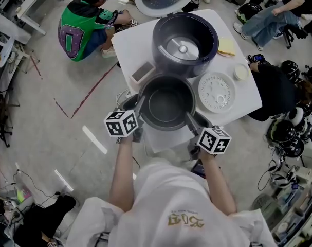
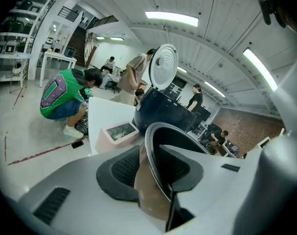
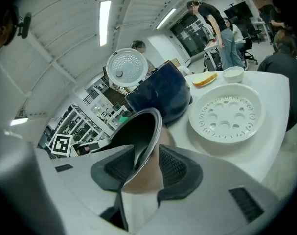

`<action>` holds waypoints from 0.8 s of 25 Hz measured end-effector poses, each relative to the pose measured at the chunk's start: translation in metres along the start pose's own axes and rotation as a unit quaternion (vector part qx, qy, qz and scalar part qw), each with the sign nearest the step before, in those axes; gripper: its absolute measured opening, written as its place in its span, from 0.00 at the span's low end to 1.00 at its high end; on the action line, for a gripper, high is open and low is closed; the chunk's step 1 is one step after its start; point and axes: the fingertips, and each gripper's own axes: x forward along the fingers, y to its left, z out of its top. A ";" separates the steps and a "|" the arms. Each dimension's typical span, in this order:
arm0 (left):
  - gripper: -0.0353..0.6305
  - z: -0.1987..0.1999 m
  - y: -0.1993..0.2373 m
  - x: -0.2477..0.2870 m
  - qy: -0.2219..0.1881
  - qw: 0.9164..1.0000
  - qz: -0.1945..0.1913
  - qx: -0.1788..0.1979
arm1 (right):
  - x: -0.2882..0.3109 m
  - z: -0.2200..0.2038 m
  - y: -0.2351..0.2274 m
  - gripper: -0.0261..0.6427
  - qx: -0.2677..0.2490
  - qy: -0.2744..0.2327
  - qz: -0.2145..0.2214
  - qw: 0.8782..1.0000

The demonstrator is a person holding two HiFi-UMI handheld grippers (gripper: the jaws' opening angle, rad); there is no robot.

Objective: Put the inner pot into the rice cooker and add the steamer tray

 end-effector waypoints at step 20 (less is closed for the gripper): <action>0.18 0.007 -0.017 -0.020 -0.006 1.000 -0.005 -0.017 | -0.017 -0.001 0.016 0.21 0.015 0.032 0.030 0.999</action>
